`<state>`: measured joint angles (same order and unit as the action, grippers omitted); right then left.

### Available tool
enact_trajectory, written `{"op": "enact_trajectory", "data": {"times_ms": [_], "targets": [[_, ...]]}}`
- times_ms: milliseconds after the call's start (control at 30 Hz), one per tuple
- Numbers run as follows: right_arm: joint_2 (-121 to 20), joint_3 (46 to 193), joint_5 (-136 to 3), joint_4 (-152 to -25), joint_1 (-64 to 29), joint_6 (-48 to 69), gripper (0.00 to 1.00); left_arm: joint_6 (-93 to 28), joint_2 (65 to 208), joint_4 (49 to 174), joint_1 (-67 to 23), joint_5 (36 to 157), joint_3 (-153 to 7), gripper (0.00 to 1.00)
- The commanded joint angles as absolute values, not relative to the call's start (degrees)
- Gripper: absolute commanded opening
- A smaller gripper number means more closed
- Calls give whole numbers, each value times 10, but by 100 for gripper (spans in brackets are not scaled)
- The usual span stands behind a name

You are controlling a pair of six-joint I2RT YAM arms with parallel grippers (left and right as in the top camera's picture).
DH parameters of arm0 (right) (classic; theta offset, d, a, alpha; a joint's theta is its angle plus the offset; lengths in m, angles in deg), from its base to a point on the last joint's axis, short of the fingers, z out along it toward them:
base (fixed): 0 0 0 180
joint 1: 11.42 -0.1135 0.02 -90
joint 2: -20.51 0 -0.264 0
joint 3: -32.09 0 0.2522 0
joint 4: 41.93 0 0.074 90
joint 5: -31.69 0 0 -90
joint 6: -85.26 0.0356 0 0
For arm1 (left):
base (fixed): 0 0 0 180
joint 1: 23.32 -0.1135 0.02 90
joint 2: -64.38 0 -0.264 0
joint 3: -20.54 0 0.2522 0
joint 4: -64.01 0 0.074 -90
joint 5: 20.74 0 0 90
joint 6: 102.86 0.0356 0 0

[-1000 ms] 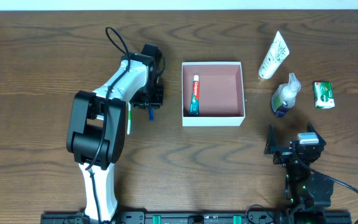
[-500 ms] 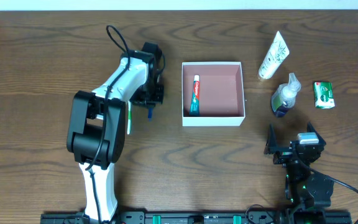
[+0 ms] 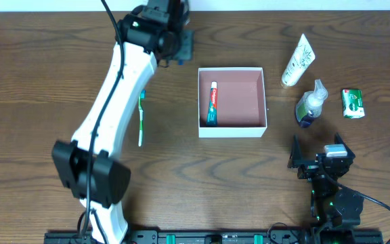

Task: Pack container
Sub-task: 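Carry blue razor with left gripper into the box and release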

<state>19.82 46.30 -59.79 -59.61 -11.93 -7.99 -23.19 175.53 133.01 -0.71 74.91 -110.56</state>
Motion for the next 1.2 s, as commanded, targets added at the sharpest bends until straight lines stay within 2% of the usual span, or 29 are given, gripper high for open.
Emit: {"op": "enact_trajectory", "data": {"times_ms": [0,267,700,1167], "targets": [[202,462,-594,-599,-129,-87,99,-292,1766,1340,37,753,-1105,6],[202,462,-594,-598,-129,-87,99,-312,1814,1348,95,752,-1085,6],[202,462,-594,-598,-129,-87,99,-333,1894,1411,78,746,-1085,6],[202,462,-594,-598,-129,-87,99,-333,1898,1414,77,746,-1085,17]]}}
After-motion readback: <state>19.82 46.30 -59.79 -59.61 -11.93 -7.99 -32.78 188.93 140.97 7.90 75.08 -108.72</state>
